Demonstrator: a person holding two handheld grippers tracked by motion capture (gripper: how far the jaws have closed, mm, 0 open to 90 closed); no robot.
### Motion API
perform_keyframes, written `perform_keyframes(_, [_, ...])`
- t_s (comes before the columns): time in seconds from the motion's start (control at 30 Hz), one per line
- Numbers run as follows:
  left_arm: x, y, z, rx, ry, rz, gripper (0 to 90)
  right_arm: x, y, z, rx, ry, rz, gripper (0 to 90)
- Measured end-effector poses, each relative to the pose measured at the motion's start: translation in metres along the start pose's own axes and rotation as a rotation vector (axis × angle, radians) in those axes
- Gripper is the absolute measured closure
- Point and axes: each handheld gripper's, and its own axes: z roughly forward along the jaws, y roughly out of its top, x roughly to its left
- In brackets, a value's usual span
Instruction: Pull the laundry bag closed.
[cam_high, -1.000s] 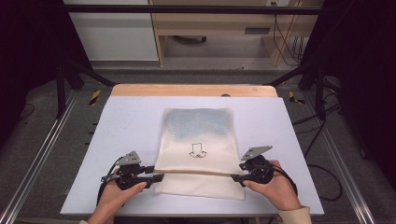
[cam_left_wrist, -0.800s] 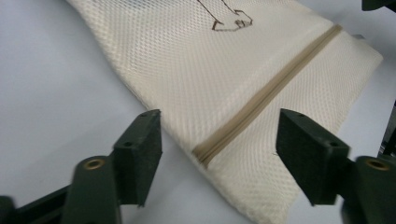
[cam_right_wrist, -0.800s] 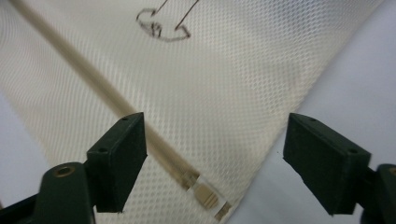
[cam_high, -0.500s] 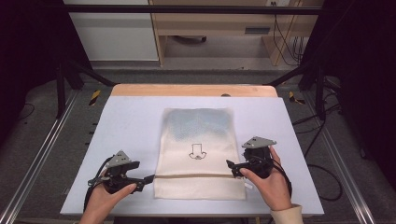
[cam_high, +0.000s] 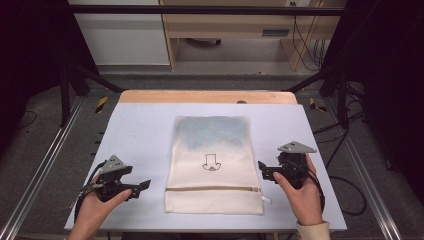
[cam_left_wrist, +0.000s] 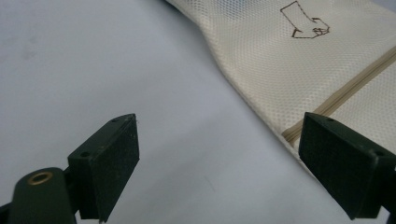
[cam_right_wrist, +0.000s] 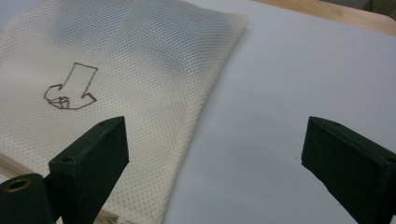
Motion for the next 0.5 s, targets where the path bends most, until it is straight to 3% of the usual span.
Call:
perform_keyframes(0.17, [0.011, -0.002, -0.004, 0.032, 0.037, 0.005, 12.2, -0.016, -0.005, -0.003, 0.013, -0.032, 0.043, 8.7])
perform_keyframes(0.5, [0.028, -0.008, -0.009, 0.046, 0.086, -0.017, 12.2, -0.036, -0.014, -0.004, 0.049, -0.072, 0.116, 8.5])
